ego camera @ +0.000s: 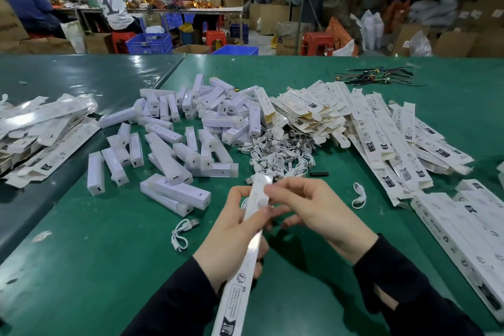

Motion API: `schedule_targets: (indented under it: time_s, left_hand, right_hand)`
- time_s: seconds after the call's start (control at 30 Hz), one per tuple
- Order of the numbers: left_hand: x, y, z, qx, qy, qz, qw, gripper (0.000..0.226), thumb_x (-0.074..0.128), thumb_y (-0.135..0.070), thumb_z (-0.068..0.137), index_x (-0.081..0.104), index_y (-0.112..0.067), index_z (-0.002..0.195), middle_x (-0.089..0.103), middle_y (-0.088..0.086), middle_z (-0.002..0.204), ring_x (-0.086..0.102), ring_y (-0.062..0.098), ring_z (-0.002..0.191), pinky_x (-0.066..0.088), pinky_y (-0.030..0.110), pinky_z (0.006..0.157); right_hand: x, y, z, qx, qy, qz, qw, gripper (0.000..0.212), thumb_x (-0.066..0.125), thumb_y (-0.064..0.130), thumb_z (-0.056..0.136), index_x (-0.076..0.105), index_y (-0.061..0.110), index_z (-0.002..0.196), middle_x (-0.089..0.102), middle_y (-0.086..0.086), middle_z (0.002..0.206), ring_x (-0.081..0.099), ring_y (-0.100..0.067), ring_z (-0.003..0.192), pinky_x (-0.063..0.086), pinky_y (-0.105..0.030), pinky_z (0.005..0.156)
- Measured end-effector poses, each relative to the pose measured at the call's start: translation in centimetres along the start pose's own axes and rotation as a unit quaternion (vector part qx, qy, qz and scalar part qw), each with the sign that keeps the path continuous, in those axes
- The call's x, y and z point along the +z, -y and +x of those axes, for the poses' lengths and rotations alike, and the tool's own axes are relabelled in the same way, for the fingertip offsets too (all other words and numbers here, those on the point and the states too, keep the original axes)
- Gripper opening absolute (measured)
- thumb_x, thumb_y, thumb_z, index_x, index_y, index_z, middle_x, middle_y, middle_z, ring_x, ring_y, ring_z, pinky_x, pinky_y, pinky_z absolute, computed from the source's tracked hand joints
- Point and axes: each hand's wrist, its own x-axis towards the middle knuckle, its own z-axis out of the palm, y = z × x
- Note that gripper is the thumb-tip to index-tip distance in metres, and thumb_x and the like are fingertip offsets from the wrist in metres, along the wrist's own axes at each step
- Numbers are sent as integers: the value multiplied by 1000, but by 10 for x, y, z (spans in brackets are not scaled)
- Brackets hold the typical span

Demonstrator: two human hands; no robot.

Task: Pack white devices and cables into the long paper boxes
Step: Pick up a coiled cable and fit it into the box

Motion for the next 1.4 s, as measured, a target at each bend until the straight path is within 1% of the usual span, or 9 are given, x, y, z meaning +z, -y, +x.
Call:
schedule_targets:
  time_s: [0.13, 0.33, 0.47, 0.63, 0.77, 0.87, 1.0, 1.27, 1.4]
  left_hand:
    - [-1, -6, -4, -10, 38, -1, 999, 30, 45, -7, 98, 46, -24, 123, 58, 14, 69, 53, 21, 42, 46, 26, 38]
    - [-5, -17, -7, 15, 88, -121, 989, 59, 56, -18, 85, 43, -38, 138, 70, 16, 113, 70, 35, 77, 58, 39, 55]
    - [-8, -16, -7, 25, 104, -147, 983, 66, 73, -26, 76, 50, -42, 135, 68, 16, 97, 65, 30, 66, 56, 35, 51]
    - [-7, -16, -4, 56, 90, -96, 990, 60, 71, -30, 74, 56, -39, 131, 57, 7, 71, 51, 16, 49, 46, 23, 41]
    - [-5, -13, -6, 76, 73, 5, 994, 52, 73, -26, 75, 58, -40, 123, 73, 13, 93, 54, 16, 48, 49, 25, 42]
    - [-2, -11, -5, 82, 65, 17, 994, 50, 72, -18, 76, 58, -38, 120, 72, 20, 103, 58, 14, 54, 50, 20, 47]
    - [0, -11, -6, 88, 66, 17, 994, 53, 74, -7, 79, 52, -27, 123, 73, 14, 99, 64, 9, 56, 49, 15, 48]
    - [4, -16, -10, 88, 117, 43, 988, 49, 50, 15, 88, 38, -9, 128, 57, 12, 97, 63, 4, 48, 48, 10, 46]
    - [2, -12, -10, 85, 114, 64, 988, 42, 48, 16, 90, 39, -8, 123, 60, -4, 66, 61, 4, 44, 45, 10, 42]
  right_hand:
    - [-1, -4, 2, -2, -28, 4, 1000, 9, 74, 17, 82, 71, 11, 87, 70, 1, 75, 63, -8, 67, 48, -16, 56]
    - [-11, 2, 5, 15, 22, 172, 985, 8, 75, 29, 68, 73, 25, 75, 71, 0, 84, 64, -9, 73, 49, -21, 66]
    - [-12, 1, 6, 9, 65, 241, 968, 5, 68, 21, 76, 72, 21, 80, 67, -1, 81, 60, -9, 64, 50, -20, 65]
    - [-8, 5, 7, 31, 78, 267, 960, 41, 61, 30, 77, 67, 8, 111, 69, -9, 96, 62, -16, 76, 52, -25, 68]
    - [-7, 5, 6, 48, 66, 228, 970, 41, 54, 47, 81, 77, 19, 98, 71, -2, 87, 65, -10, 74, 54, -21, 63]
    - [-7, 4, 5, 61, 63, 206, 975, 45, 56, 44, 81, 73, 13, 109, 70, -5, 87, 65, -12, 75, 54, -23, 64]
    - [-9, 4, 5, 73, 60, 184, 978, 29, 50, 32, 92, 78, 23, 92, 68, 0, 82, 57, -12, 72, 42, -27, 65]
    - [-6, 2, 5, 95, 76, 172, 978, 38, 42, 30, 98, 68, 10, 117, 62, -5, 88, 49, -13, 67, 35, -25, 57]
    - [-5, 2, 5, 108, 79, 186, 973, 38, 40, 25, 99, 65, 6, 120, 64, -3, 80, 50, -12, 61, 40, -23, 56]
